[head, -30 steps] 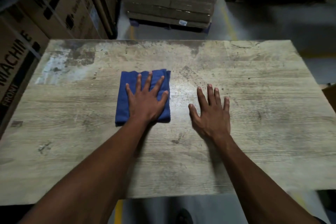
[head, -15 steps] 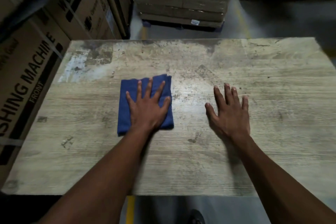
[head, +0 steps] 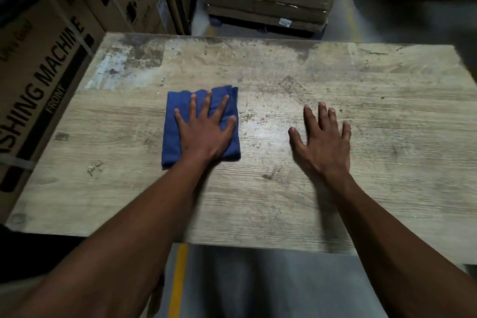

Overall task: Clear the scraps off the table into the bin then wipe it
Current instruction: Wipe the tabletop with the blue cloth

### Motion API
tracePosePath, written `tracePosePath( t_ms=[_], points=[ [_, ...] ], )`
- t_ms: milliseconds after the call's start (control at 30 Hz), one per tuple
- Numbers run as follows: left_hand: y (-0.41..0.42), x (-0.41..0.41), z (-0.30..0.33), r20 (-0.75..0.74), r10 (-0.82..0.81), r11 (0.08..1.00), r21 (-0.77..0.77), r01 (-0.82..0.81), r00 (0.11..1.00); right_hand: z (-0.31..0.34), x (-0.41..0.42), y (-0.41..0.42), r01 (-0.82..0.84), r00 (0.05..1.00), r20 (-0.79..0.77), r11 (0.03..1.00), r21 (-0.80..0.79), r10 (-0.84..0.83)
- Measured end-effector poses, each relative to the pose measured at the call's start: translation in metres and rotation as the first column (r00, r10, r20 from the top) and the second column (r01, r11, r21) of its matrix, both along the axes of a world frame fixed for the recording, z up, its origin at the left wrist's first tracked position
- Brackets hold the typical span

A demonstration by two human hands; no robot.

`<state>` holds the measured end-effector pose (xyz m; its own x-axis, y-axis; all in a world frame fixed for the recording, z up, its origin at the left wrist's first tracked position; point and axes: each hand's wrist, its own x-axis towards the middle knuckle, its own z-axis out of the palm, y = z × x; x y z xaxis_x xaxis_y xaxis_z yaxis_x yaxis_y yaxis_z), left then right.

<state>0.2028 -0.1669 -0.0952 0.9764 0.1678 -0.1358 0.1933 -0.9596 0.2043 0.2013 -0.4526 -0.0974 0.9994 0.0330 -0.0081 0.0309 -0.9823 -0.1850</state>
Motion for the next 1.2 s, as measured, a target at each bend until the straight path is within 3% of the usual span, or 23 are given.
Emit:
tracePosePath(
  t_ms=[233, 467, 633, 833, 1067, 1200],
  points=[
    [-0.076, -0.124, -0.006, 0.023, -0.062, 0.998, 0.016, 0.061, 0.998, 0.010, -0.012, -0.009, -0.027, 1.000, 0.019, 0.987, 0.161, 0.024],
    [-0.166, -0.137, -0.005, 0.012, -0.155, 0.988, 0.014, 0.155, 0.988, 0.000, -0.079, -0.066, -0.166, 0.985, 0.075, 0.981, 0.104, 0.159],
    [-0.180, -0.092, -0.003, 0.002, -0.180, 0.983, -0.016, 0.180, 0.984, -0.005, -0.116, -0.086, -0.009, 0.995, 0.102, 1.000, 0.030, 0.005],
    [-0.197, -0.041, -0.001, -0.036, -0.210, 0.977, 0.008, 0.211, 0.977, -0.007, -0.110, -0.083, 0.016, 0.993, 0.117, 1.000, 0.002, -0.016],
    [-0.200, -0.157, 0.000, 0.021, -0.395, 0.919, 0.032, 0.394, 0.919, 0.000, -0.115, -0.086, -0.012, 0.997, 0.081, 1.000, 0.014, 0.011],
    [-0.166, -0.186, -0.003, 0.035, -0.365, 0.929, 0.077, 0.361, 0.930, 0.005, -0.117, -0.083, 0.013, 0.998, 0.069, 0.999, 0.043, -0.016]
  ],
)
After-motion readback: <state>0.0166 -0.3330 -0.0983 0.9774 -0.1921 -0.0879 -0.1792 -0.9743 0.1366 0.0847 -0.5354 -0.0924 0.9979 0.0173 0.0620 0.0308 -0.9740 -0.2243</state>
